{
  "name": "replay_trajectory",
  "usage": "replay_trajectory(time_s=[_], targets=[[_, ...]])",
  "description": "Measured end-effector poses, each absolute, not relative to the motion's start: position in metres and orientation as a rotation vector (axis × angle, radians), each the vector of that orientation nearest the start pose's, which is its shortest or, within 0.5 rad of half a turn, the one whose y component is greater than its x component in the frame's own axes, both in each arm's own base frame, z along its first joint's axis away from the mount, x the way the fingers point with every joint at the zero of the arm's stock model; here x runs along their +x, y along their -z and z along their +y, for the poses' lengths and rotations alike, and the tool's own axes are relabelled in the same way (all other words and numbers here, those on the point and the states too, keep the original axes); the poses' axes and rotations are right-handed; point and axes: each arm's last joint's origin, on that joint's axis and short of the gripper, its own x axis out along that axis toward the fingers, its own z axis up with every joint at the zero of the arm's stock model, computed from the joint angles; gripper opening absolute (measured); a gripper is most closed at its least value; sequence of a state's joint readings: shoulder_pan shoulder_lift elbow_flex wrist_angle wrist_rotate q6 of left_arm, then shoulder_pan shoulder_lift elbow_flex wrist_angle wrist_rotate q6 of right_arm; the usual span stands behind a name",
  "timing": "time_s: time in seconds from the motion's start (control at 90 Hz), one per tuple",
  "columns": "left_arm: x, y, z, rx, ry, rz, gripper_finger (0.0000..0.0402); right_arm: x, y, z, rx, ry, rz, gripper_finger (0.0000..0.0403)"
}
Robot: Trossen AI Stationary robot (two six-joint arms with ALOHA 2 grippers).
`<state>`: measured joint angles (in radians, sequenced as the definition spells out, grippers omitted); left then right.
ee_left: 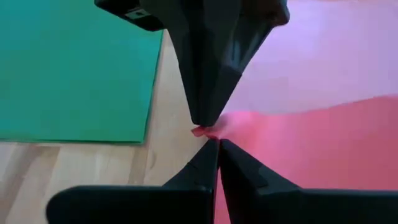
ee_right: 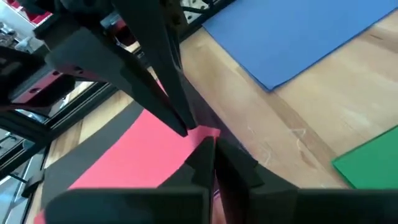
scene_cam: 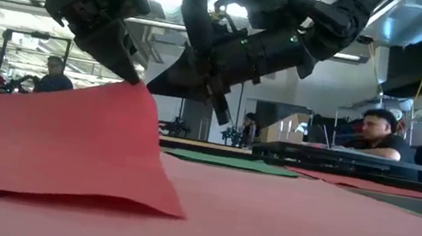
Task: Organize paper
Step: Stack the red paper on top of the other red paper
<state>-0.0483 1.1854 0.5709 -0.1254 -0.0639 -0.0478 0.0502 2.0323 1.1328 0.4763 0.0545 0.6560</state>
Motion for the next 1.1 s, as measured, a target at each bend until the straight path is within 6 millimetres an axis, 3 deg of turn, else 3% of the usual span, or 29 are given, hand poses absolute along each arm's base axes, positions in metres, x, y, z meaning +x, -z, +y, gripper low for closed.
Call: replay_trajectory(time_s=[0.233, 0.522, 0.667, 0.944, 1.1], targets=[[0.224, -0.188, -0.009, 0.001, -0.033, 0.779, 0.0, 0.424, -0.146, 0.024, 0.644, 0.025, 0.448, 0.0015], [0.223, -0.187, -0.015, 0.019, -0.028, 0.787, 0.0, 0.423, -0.143, 0.024, 0.69, 0.04, 0.476, 0.0116], [0.223, -0.187, -0.019, 0.024, -0.017, 0.783, 0.0, 0.422, -0.141, 0.02, 0.666, 0.095, 0.49, 0.0145], [0.226, -0.191, -0.02, 0.028, -0.013, 0.736, 0.0, 0.425, -0.137, 0.02, 0.669, 0.041, 0.476, 0.0136], [0.227, -0.192, -0.02, 0.027, -0.013, 0.727, 0.0, 0.426, -0.136, 0.016, 0.657, 0.04, 0.464, 0.0092]])
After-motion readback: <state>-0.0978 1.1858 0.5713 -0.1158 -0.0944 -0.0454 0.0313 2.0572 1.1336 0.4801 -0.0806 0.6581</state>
